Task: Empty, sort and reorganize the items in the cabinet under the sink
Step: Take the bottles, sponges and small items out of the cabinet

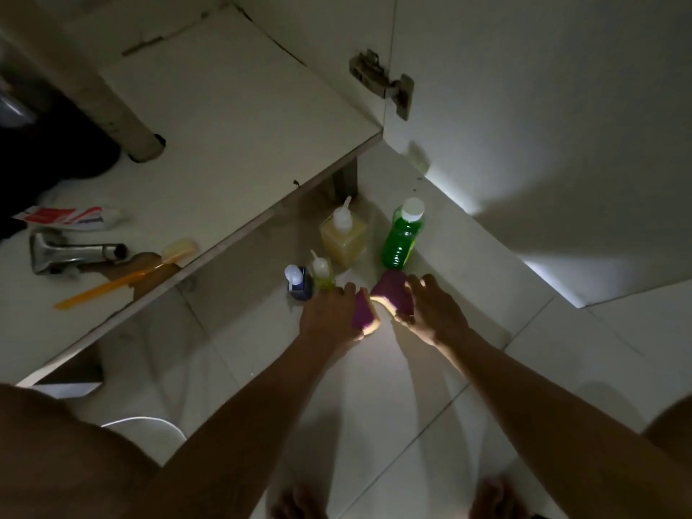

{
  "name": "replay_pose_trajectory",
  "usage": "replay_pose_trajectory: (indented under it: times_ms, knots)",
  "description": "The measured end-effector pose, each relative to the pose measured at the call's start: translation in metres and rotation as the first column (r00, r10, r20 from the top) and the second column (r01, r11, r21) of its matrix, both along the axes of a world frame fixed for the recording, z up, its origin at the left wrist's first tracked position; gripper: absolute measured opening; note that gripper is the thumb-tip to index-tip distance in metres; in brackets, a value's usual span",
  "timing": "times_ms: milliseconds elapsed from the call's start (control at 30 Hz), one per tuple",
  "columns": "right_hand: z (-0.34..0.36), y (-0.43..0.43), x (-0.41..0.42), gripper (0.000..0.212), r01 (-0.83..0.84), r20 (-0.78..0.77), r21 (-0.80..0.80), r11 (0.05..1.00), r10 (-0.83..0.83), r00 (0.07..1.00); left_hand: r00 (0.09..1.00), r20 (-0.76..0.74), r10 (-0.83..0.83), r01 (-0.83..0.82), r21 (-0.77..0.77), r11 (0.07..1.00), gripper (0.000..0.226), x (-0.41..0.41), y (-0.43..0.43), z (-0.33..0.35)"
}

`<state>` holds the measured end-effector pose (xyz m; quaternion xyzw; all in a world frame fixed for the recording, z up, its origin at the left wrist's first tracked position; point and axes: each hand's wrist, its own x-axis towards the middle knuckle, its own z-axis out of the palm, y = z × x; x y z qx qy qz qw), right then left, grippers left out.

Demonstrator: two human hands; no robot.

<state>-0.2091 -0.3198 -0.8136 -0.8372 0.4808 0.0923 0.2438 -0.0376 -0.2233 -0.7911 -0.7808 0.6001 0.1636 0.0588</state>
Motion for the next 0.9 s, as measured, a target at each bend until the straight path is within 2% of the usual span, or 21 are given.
replay_pose_trajectory:
  times_ms: [167,300,400,500,567,633,700,800,900]
  knots:
    - [-0.011,0.001,-0.005,0.063,-0.068,0.058,-0.005,0.998,0.069,0.996,0.998,-0.018,0.061,-0.062,-0.067,0.996,0.046,-0.002,0.008,-0.015]
    - [-0.007,-0.004,-0.007,0.054,-0.122,0.067,0.009,0.992,0.121,0.99,0.999,0.002,0.054,-0.054,-0.045,0.998,0.043,-0.001,0.009,-0.013]
    - [-0.002,-0.007,-0.014,0.056,-0.169,0.018,0.015,0.985,0.169,0.985,0.998,-0.056,0.016,-0.019,-0.051,0.999,0.043,-0.006,0.006,-0.001]
    - [0.01,-0.001,-0.016,0.052,-0.264,-0.163,-0.177,0.948,0.237,0.958,0.995,-0.092,-0.049,0.036,-0.139,0.99,0.028,-0.007,0.005,0.023]
    - [0.024,0.005,-0.01,0.044,-0.348,-0.185,-0.276,0.896,0.306,0.934,0.993,-0.115,-0.034,0.002,-0.263,0.965,0.023,0.005,0.007,0.039]
    - [0.04,0.008,0.0,0.038,-0.425,-0.104,-0.322,0.846,0.414,0.904,0.992,-0.121,-0.027,-0.034,-0.472,0.881,0.026,0.024,0.007,0.051]
    - [0.062,0.006,0.019,0.031,-0.473,-0.004,-0.374,0.798,0.509,0.861,0.995,-0.099,-0.021,-0.05,-0.659,0.751,0.025,0.053,0.004,0.072]
    - [0.103,-0.005,0.065,0.028,-0.469,0.13,-0.496,0.731,0.597,0.792,0.988,-0.061,0.143,-0.136,-0.788,0.601,0.027,0.111,-0.004,0.12]
    - [0.151,-0.012,0.135,0.024,-0.439,0.206,-0.63,0.641,0.683,0.701,0.929,-0.08,0.362,-0.242,-0.871,0.428,0.032,0.182,0.005,0.164]
